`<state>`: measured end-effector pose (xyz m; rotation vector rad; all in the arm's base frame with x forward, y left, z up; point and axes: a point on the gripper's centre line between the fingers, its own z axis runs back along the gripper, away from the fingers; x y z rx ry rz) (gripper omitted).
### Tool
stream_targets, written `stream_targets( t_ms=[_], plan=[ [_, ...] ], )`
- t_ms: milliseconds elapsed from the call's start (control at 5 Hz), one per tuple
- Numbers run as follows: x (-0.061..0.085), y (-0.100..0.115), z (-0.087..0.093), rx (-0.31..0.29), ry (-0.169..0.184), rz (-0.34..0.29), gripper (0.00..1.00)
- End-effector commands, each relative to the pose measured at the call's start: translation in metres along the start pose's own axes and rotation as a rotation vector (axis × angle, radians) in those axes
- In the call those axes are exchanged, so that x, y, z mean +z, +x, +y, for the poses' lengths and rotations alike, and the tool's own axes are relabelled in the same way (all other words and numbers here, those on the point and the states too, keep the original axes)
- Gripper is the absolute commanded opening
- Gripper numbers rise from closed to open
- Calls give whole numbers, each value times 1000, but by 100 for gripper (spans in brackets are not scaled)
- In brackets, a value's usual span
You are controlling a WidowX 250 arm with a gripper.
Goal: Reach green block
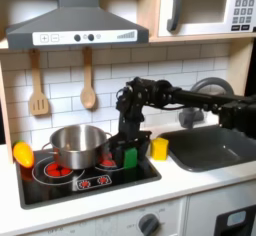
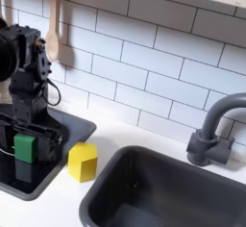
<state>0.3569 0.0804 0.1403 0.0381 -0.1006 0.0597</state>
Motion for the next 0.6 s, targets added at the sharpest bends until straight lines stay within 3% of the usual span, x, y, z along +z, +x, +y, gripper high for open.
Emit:
stream_targets(
  t_ms=[0,400],
  plan=[
    [-4,2,-3,13,13,17,100],
    [-3,1,-2,11,13,15,100]
  ],
)
